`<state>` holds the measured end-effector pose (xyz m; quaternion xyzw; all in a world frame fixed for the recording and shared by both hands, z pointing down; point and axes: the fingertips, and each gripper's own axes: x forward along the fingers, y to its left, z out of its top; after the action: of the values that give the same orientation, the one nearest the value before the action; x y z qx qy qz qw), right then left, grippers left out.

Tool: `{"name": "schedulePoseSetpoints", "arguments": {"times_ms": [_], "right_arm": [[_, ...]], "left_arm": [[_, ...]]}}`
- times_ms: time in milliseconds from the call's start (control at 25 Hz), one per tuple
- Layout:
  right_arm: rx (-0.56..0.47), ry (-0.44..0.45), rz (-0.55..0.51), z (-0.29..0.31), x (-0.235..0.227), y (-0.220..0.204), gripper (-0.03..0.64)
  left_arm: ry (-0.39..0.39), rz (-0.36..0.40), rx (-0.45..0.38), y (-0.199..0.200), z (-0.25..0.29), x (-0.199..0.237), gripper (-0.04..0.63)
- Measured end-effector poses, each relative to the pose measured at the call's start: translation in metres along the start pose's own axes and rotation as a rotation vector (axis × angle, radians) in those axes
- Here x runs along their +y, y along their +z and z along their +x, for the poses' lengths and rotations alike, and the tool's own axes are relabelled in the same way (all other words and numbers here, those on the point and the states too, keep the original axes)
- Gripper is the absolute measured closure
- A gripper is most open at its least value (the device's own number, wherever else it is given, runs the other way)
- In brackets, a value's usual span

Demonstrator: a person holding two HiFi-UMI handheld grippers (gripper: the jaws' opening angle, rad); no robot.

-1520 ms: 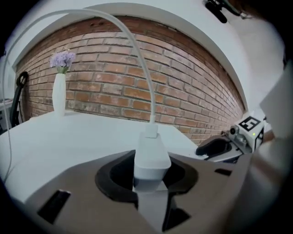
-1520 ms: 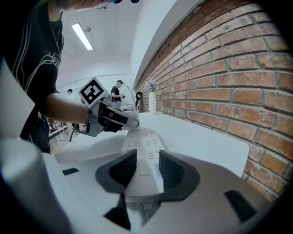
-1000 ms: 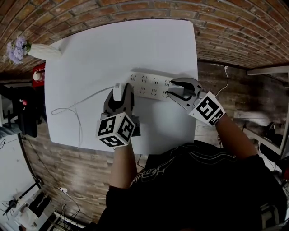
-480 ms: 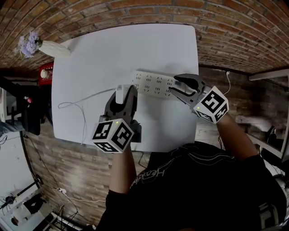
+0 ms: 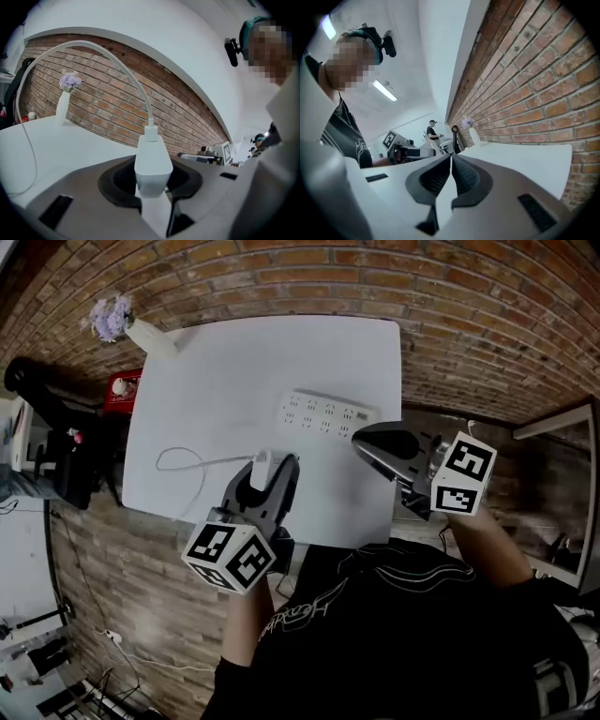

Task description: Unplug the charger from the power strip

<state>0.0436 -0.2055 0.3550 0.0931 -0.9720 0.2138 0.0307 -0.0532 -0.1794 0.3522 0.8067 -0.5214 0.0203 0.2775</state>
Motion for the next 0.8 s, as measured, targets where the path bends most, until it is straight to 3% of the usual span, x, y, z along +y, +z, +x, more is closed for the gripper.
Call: {"name": "schedulePoseSetpoints", "arguments": {"times_ms": [360, 800], "right_arm": [[-0.056, 0.067, 0.024, -0.015, 0.068, 0.017, 0.615], [-0.100, 0.027, 0.035, -0.002, 0.141, 0.026, 0.620]], "left_arm": [[-0.104, -0.054, -0.013, -0.003, -0.057, -0.043, 0.462], [-0.173, 0.027, 0.005, 0.012, -0.127, -0.061, 0.462]]}}
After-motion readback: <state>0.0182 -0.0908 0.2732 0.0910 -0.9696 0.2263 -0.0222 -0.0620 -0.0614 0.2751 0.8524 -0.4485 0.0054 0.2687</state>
